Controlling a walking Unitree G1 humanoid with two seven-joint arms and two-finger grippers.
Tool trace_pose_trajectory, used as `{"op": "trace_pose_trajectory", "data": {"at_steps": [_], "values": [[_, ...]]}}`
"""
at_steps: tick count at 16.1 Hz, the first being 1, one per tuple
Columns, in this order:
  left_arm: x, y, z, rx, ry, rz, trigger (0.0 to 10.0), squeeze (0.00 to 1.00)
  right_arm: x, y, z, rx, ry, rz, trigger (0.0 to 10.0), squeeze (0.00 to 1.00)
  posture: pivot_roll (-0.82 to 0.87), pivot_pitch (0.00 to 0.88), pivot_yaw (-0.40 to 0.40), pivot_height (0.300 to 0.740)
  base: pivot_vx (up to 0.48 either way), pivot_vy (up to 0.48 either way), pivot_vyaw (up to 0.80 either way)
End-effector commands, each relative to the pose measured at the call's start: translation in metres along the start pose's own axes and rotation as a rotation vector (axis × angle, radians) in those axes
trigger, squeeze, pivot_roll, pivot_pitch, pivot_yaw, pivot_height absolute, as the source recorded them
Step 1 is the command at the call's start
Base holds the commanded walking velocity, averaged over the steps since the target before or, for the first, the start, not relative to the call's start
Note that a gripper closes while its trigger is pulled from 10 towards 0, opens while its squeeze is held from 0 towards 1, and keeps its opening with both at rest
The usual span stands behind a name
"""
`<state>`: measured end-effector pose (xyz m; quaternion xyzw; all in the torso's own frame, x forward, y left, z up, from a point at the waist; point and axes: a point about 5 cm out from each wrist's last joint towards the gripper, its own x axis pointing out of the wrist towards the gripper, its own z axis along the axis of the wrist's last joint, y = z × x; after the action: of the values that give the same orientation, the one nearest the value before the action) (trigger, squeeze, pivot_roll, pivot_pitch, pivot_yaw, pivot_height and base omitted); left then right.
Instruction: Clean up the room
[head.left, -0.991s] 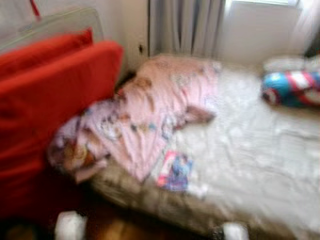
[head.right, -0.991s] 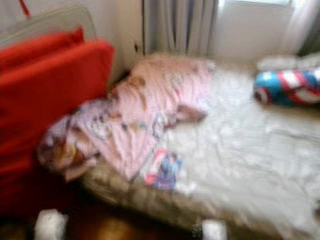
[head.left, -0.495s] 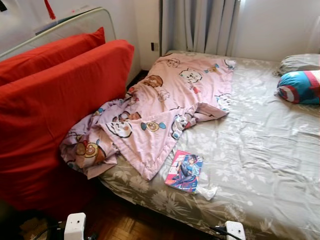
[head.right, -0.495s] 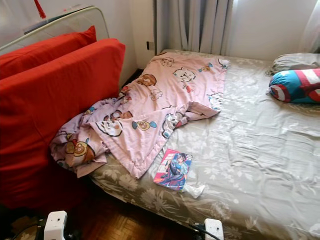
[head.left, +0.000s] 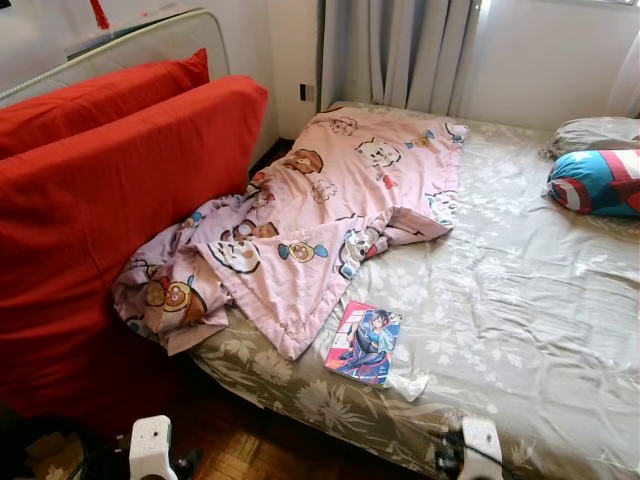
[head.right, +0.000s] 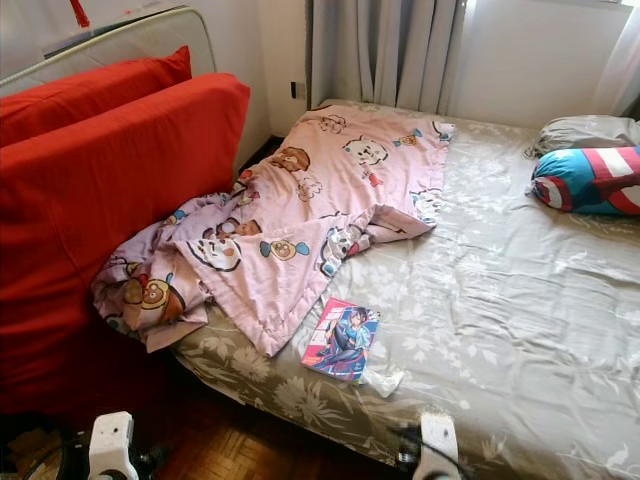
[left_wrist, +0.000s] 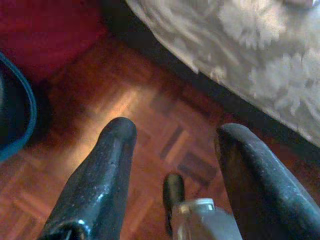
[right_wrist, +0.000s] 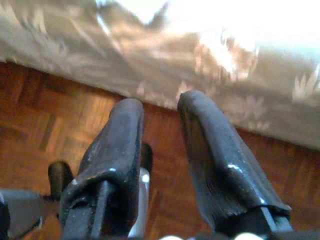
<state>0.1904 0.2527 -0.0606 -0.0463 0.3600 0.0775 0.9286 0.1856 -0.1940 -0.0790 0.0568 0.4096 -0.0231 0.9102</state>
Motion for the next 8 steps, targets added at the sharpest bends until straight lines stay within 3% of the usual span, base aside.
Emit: {"op": "trace_pose_trajectory", "data": {"at_steps": [1,3,4,6,8], "values": [[-0.001,0.003,0.002,0.000,-0.042,0.029,10.0,0.00,0.002,0.002,0.013,0.001,-0.067,-0.002,10.0,0.00,-0.01,0.000,-0.024,0.740,0.000,0.000,0.00],[-0.003,0.002,0.008,-0.007,-0.137,0.007,10.0,0.00,0.004,0.004,0.047,0.011,-0.255,0.007,10.0,0.00,-0.01,0.000,-0.014,0.740,0.000,0.000,0.00],[-0.004,0.002,0.009,-0.008,-0.149,0.001,10.0,0.00,0.004,0.005,0.054,0.017,-0.296,0.008,10.0,0.00,-0.02,0.000,-0.012,0.740,0.000,0.000,0.00],[-0.005,0.002,0.010,-0.011,-0.189,-0.012,10.0,0.00,-0.001,0.010,0.085,0.002,-0.482,0.026,10.0,0.00,-0.03,0.000,-0.009,0.740,0.000,0.000,0.00],[-0.007,0.002,0.011,-0.007,-0.217,-0.013,10.0,0.00,-0.009,0.020,0.095,-0.030,-0.591,0.056,10.0,0.00,-0.03,0.000,-0.011,0.740,0.000,0.000,0.00]]}}
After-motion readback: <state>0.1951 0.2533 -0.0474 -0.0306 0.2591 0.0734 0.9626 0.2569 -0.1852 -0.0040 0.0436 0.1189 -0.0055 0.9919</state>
